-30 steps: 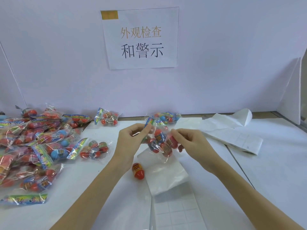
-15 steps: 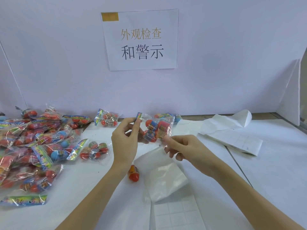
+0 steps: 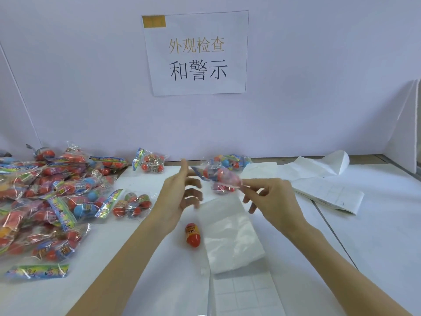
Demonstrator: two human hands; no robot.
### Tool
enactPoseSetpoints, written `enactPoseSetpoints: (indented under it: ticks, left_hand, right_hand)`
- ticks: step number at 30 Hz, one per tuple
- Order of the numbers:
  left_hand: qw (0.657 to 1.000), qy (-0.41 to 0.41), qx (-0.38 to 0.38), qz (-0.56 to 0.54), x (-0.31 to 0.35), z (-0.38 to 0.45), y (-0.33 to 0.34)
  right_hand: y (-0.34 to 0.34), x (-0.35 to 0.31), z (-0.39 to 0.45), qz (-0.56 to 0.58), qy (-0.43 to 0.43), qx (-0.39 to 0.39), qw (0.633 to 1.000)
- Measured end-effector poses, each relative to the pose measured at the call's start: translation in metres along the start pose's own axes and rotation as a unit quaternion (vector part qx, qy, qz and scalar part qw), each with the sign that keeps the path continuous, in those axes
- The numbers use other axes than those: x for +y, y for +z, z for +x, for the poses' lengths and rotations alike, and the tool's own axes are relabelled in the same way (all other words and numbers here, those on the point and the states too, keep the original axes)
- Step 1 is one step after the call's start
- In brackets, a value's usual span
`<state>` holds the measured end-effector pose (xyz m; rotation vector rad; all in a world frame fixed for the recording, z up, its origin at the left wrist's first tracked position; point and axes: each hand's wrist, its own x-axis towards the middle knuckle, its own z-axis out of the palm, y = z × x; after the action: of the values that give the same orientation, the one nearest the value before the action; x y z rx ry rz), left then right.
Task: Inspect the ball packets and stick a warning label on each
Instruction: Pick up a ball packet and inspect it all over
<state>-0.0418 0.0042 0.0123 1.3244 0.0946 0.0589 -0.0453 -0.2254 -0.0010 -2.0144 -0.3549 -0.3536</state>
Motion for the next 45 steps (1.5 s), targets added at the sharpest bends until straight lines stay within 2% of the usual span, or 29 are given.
enactPoseSetpoints:
  ticks: [2, 4, 6, 8, 9, 15, 18, 21, 24, 28, 31, 35, 38, 42, 45]
  left_hand:
    - [0.995, -0.043, -0.069, -0.056, 0.003, 0.000, 0.001]
    - [0.996, 0.021, -0.084, -0.021, -0.001, 0.001, 0.004]
    - [0.994, 0.082, -0.065, 0.011, -0.007, 0.000, 0.005]
    - [0.995, 0.087, -0.048, -0.015, -0.010, 0.001, 0.005]
    - [0.995, 0.085, -0.050, -0.035, -0.010, 0.002, 0.005]
    - [0.994, 0.048, -0.087, -0.041, -0.009, 0.001, 0.007]
    - [0.998, 0.057, -0.036, -0.017, -0.008, 0.001, 0.005]
    - [0.994, 0.100, 0.011, 0.051, -0.008, 0.003, 0.005]
    - [0.985, 0.148, 0.038, 0.080, -0.009, 0.004, 0.005]
    - [0.981, 0.169, 0.049, 0.078, -0.009, 0.004, 0.003]
    - [0.979, 0.184, 0.056, 0.068, -0.008, 0.004, 0.001]
    - [0.971, 0.211, 0.072, 0.082, -0.008, 0.003, 0.002]
    - [0.979, 0.186, 0.079, 0.033, -0.009, 0.001, 0.007]
    - [0.995, 0.099, -0.028, -0.003, -0.016, 0.001, 0.011]
    - [0.986, 0.150, -0.067, 0.028, -0.024, -0.002, 0.018]
  right_hand:
    - [0.002, 0.003, 0.001, -0.052, -0.059, 0.020, 0.997]
    - [0.004, 0.002, 0.001, -0.048, -0.078, 0.025, 0.996]
    - [0.002, -0.003, 0.002, 0.073, -0.029, 0.011, 0.997]
    - [0.001, -0.010, 0.004, 0.214, 0.036, -0.014, 0.976]
    - [0.000, -0.012, 0.004, 0.244, 0.061, -0.025, 0.968]
    - [0.001, -0.008, 0.002, 0.257, 0.111, -0.042, 0.959]
    - [-0.004, -0.008, 0.005, 0.250, 0.116, -0.043, 0.960]
    - [-0.005, -0.009, 0.006, 0.261, 0.132, -0.037, 0.956]
    - [-0.003, -0.011, 0.004, 0.269, 0.138, -0.092, 0.949]
    - [0.000, -0.014, 0.001, 0.221, 0.108, -0.161, 0.956]
    - [-0.002, -0.012, 0.001, 0.210, 0.082, -0.154, 0.962]
    - [-0.004, -0.010, 0.003, 0.185, 0.089, -0.148, 0.968]
    - [-0.003, -0.011, 0.002, 0.202, 0.101, -0.109, 0.968]
    - [-0.002, -0.009, 0.002, 0.242, 0.127, -0.065, 0.960]
    - [0.003, -0.011, 0.001, 0.263, 0.116, -0.096, 0.953]
